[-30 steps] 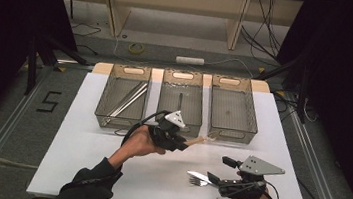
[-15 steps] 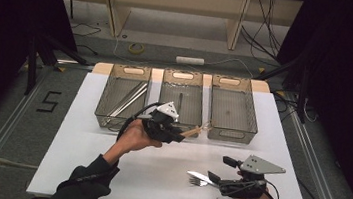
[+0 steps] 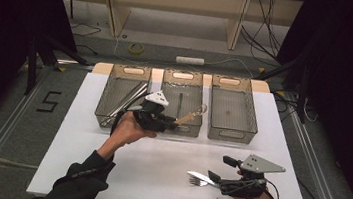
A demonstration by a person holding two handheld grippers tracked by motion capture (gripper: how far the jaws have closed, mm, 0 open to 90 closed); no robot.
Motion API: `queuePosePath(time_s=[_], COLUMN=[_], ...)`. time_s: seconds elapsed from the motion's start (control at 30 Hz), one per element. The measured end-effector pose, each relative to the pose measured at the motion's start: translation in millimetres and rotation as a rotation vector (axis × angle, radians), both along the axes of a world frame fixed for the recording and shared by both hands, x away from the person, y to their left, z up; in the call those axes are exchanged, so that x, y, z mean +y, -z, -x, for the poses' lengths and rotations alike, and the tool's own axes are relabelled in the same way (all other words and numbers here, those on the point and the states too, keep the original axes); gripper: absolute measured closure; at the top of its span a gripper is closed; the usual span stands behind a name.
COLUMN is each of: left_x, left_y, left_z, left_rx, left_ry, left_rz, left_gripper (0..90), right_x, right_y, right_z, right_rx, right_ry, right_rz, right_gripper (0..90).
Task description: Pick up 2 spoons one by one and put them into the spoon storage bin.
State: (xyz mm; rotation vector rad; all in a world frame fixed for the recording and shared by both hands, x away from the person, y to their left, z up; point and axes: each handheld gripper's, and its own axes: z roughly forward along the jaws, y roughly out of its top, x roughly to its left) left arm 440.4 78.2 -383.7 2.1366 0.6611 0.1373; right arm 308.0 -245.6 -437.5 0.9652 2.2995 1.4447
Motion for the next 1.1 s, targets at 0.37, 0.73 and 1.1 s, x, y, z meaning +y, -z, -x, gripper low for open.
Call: queuePosePath(time_s=[0.37,0.73,1.1], left_x=[16.7,21.7,11.7], left_y=[-1.9,7.3,21.1], left_z=[-13.2,-31.1,-45.6], left_rx=[-0.017,-0.001,0.019], left_ry=[-0.116,-0.199,-0.241], left_rz=[0.023,0.029,0.016], left_gripper=[73.5,73.5,73.4], right_x=[-1.0,0.1,-0.5], right_y=[-0.7,0.3,-0.2], right_z=[0.5,0.2,0.6], right_rx=[-0.005,-0.004,-0.006], right_ry=[0.004,0.003,0.001], right_rz=[0.004,0.009,0.009], right_gripper=[25.6,25.6,25.6])
